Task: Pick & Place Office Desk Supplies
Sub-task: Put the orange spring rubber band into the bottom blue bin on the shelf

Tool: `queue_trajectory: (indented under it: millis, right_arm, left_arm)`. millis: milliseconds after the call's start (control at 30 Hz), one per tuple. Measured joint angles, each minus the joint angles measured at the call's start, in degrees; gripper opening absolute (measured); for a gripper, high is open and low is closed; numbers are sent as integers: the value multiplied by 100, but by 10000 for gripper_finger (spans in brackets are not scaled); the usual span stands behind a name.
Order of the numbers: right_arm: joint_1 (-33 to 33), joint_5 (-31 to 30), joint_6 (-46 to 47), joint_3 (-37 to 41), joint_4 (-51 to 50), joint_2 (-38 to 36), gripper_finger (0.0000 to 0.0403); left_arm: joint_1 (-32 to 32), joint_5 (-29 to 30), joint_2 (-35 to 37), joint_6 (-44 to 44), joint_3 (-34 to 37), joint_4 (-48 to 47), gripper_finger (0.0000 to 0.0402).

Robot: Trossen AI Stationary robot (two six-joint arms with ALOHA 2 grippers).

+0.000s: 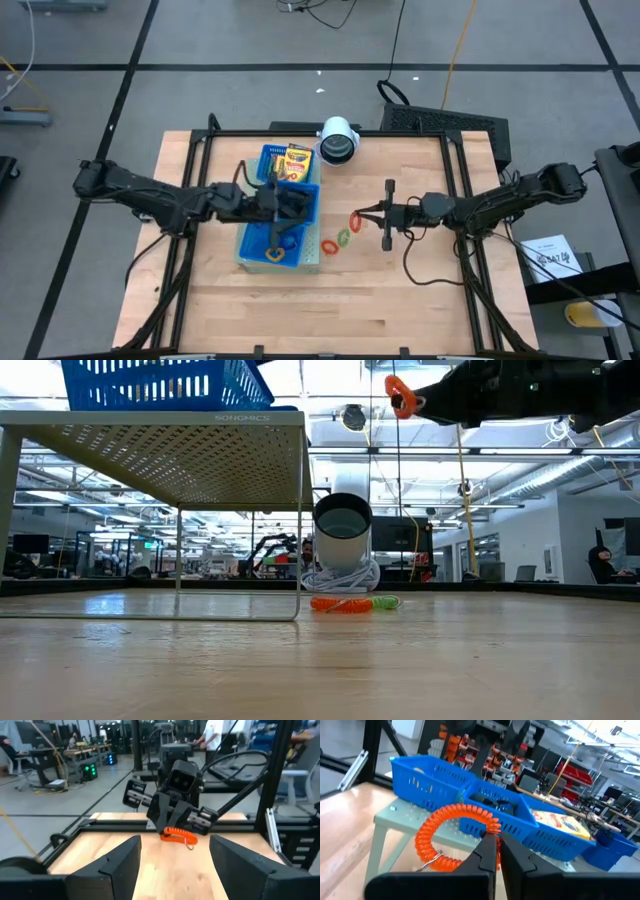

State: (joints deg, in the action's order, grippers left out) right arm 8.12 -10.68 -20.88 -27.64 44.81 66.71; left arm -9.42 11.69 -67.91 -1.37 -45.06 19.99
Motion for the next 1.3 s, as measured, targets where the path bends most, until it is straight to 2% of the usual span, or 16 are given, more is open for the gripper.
queue_trajectory:
  millis: [233, 400, 700, 833, 1000, 1300]
  right_arm:
    - [55, 9, -110, 0, 412, -2, 1]
    - [147, 23, -104, 0, 894, 1, 1]
    - [437, 22, -625, -4, 1646, 424, 1]
    - [439, 18, -726, -4, 1904, 549, 1]
    - [444, 24, -729, -4, 1903, 556, 1]
    - [437, 50, -626, -4, 1987, 560, 1]
  left_arm:
    - [358, -1211, -707, 462, -490, 376, 246]
    - [462, -1675, -1214, 594, -986, 126, 246]
    - [458, -1734, -2302, 665, -1743, 110, 246]
    - [458, -1966, -2623, 797, -2064, 108, 246]
    - [464, -2031, -2857, 796, -2270, 112, 246]
    - [458, -1940, -2857, 729, -2271, 160, 246]
